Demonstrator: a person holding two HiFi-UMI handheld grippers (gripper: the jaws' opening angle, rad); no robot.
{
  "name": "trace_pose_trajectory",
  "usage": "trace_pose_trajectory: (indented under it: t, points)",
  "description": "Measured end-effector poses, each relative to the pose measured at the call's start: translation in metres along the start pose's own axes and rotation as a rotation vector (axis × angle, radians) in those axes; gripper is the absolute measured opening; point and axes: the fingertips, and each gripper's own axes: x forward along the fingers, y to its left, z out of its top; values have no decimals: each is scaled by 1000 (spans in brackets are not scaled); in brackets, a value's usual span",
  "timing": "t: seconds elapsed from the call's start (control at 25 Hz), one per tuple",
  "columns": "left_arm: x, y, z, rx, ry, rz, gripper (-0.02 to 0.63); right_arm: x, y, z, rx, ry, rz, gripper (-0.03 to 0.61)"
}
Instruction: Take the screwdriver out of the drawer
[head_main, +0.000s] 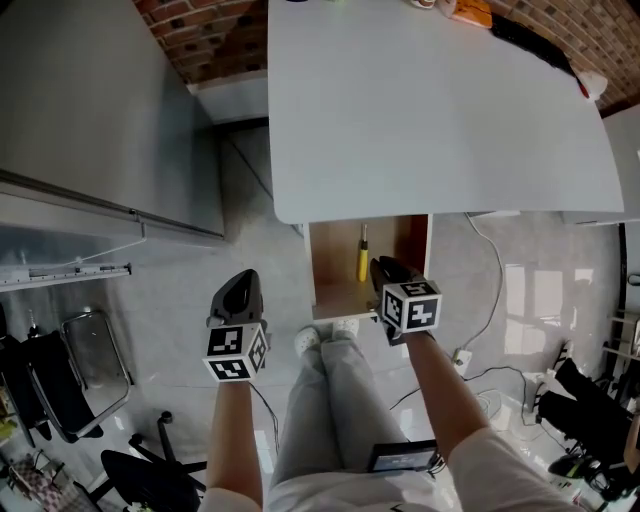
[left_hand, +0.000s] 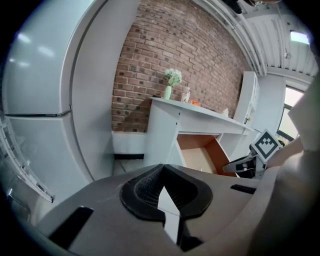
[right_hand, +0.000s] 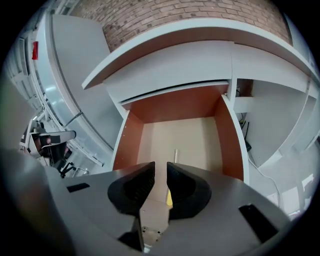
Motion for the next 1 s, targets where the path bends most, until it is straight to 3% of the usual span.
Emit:
trace_pose_trajectory:
  t: [0.24, 0.6, 1.0]
  points:
    - [14, 5, -10, -2, 31, -5, 12, 27, -5, -8, -22, 67, -23, 101]
    - [33, 25, -21, -26, 57, 28, 12, 65, -13, -18, -43, 168, -38, 104]
    - [36, 46, -28, -41, 52, 76, 12, 104, -30, -48, 40, 313, -85, 104]
